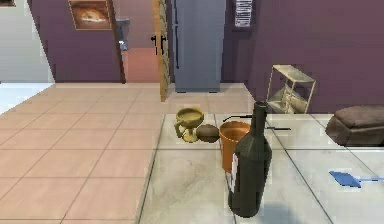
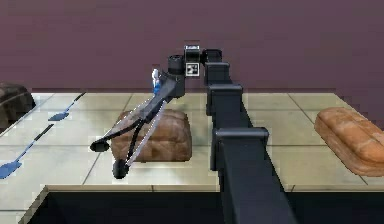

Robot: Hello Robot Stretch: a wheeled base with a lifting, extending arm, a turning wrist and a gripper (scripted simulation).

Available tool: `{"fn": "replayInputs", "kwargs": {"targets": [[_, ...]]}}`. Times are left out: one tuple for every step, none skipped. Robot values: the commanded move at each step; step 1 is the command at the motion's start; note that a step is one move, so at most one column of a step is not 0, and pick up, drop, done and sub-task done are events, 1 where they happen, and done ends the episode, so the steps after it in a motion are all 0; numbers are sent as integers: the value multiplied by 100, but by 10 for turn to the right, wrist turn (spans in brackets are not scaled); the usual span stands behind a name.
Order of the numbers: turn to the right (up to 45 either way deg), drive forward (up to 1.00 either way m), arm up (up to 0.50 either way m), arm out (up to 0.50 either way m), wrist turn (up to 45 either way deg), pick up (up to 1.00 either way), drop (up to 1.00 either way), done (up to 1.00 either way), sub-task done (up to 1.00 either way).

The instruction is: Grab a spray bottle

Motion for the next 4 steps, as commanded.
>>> {"fn": "replayInputs", "kwargs": {"targets": [[0,0,0,0,450,0,0,0,0],[0,0,0,0,450,0,0,0,0],[0,0,0,0,180,0,0,0,0],[0,0,0,0,0,100,0,0,0]]}}
